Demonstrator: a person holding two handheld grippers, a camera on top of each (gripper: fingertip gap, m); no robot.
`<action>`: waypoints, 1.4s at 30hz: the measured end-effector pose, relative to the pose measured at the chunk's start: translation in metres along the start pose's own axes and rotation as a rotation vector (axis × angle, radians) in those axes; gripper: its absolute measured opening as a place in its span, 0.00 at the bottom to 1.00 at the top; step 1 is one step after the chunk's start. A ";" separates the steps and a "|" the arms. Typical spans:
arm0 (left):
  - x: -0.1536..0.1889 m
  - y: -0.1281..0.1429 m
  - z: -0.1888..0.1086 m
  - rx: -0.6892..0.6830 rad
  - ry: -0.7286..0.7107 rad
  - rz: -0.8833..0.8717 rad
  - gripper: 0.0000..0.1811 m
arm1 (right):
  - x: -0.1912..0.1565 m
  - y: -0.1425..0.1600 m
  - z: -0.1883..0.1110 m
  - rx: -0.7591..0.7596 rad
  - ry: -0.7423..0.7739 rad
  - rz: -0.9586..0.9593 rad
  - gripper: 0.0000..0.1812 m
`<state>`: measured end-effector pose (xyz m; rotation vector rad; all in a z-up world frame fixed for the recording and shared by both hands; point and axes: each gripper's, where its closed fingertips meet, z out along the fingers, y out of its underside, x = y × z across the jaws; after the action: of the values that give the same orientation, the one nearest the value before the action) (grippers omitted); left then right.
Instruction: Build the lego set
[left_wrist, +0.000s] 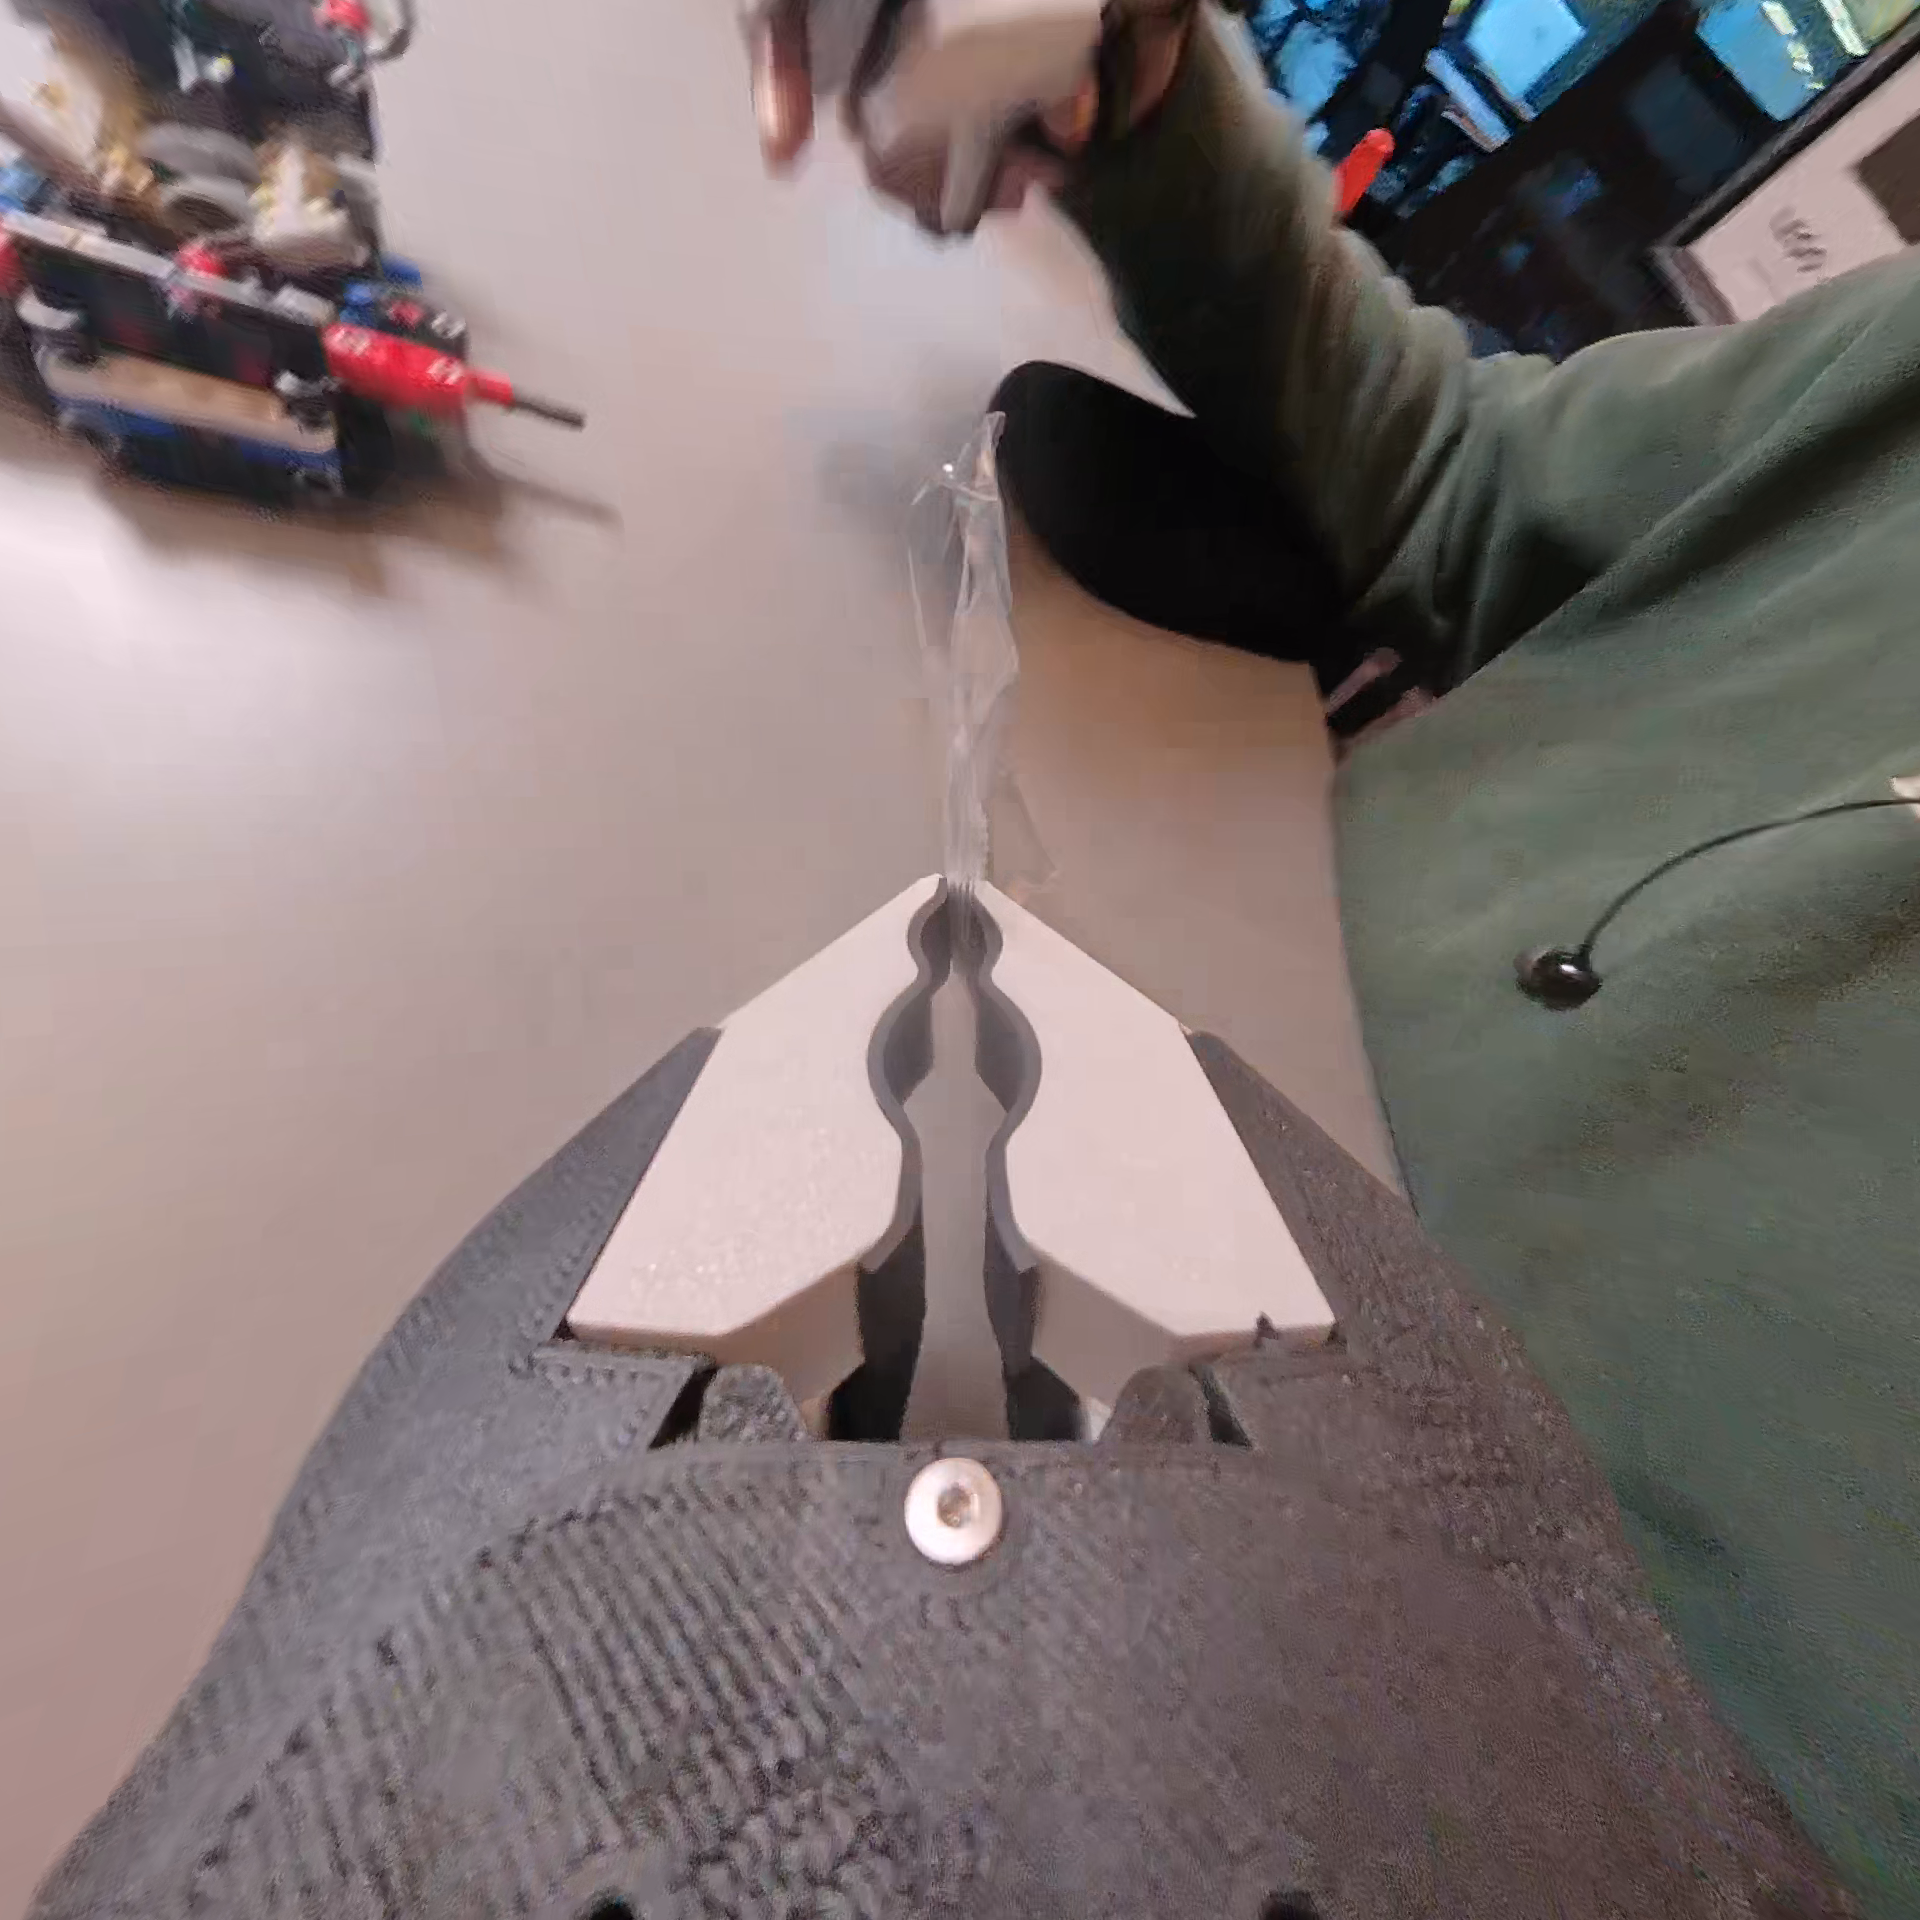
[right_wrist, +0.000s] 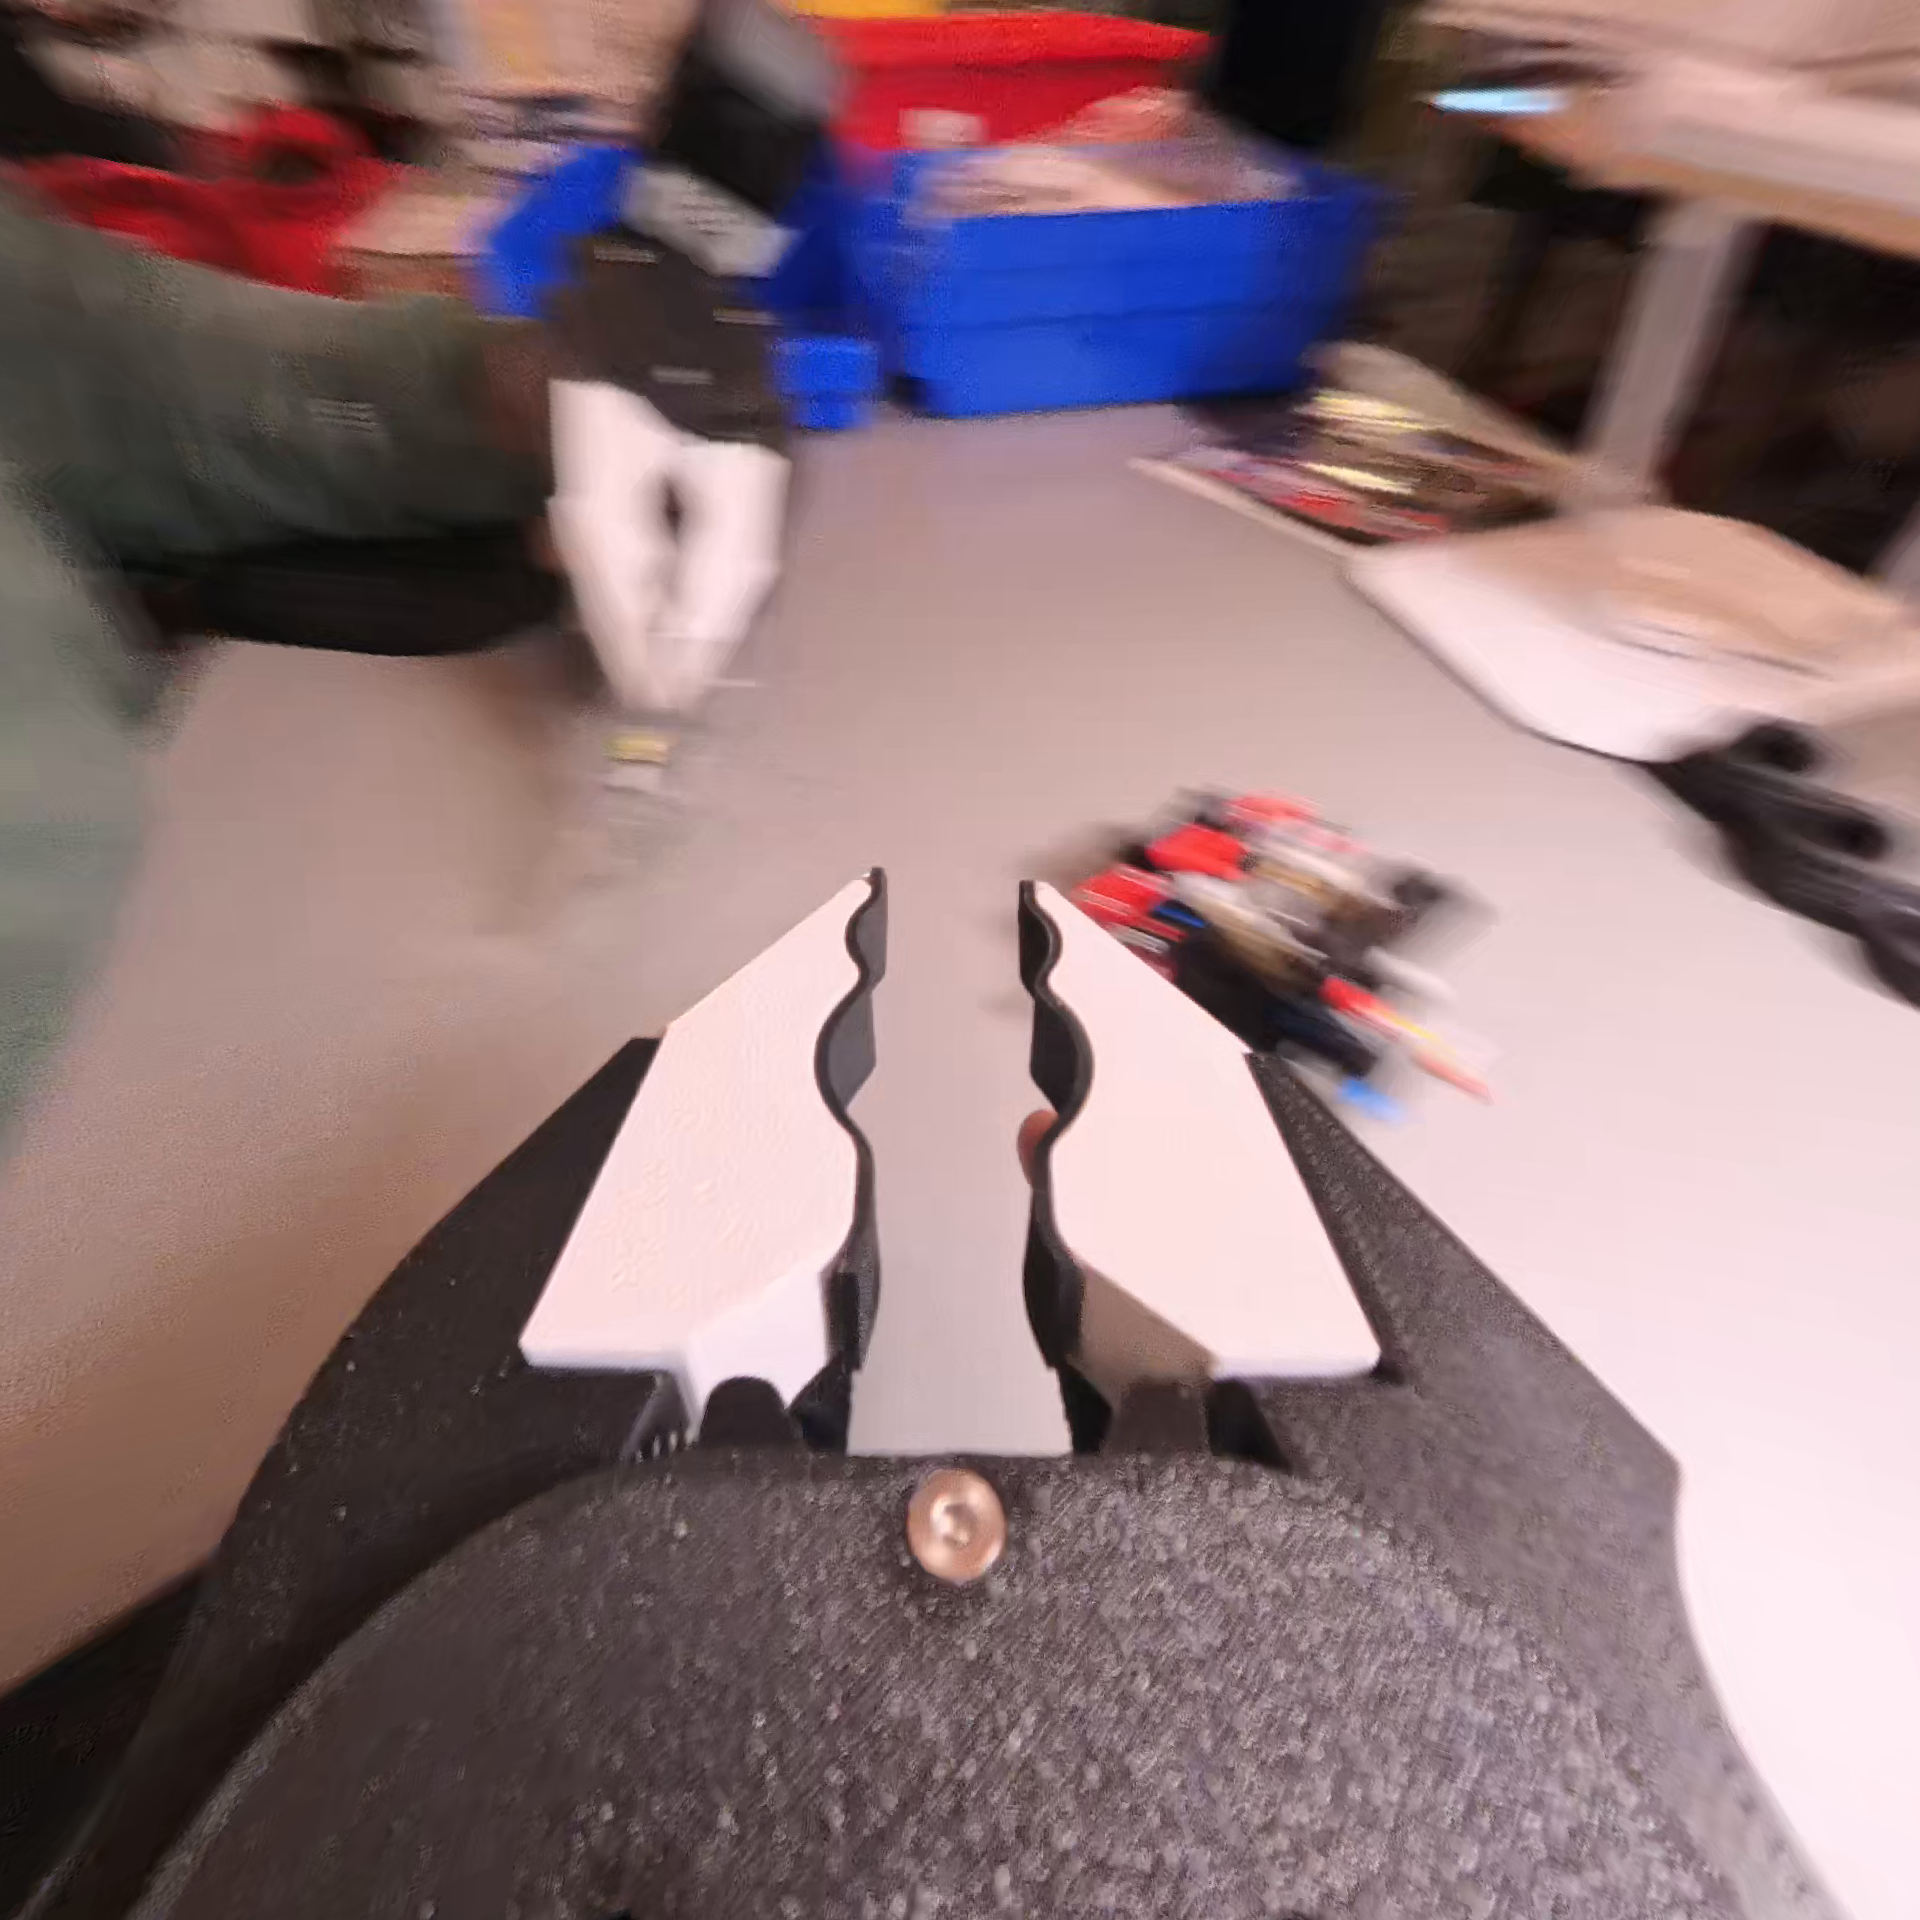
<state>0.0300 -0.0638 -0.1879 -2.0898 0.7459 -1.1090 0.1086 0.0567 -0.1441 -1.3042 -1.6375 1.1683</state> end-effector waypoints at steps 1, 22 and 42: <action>-0.006 0.005 -0.001 -0.007 -0.036 -0.014 0.00 | 0.039 0.005 -0.020 -0.020 0.162 0.008 0.12; -0.031 0.003 -0.013 0.047 -0.258 0.034 0.29 | 0.307 0.129 -0.199 -0.241 0.844 0.767 0.00; 0.085 -0.107 -0.113 0.776 0.270 0.080 0.28 | -0.006 -0.113 -0.026 0.368 -0.244 0.321 0.00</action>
<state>-0.0071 -0.0899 -0.0169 -1.2667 0.4088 -1.3724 0.0980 0.0479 -0.0288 -1.2467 -1.3151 1.7876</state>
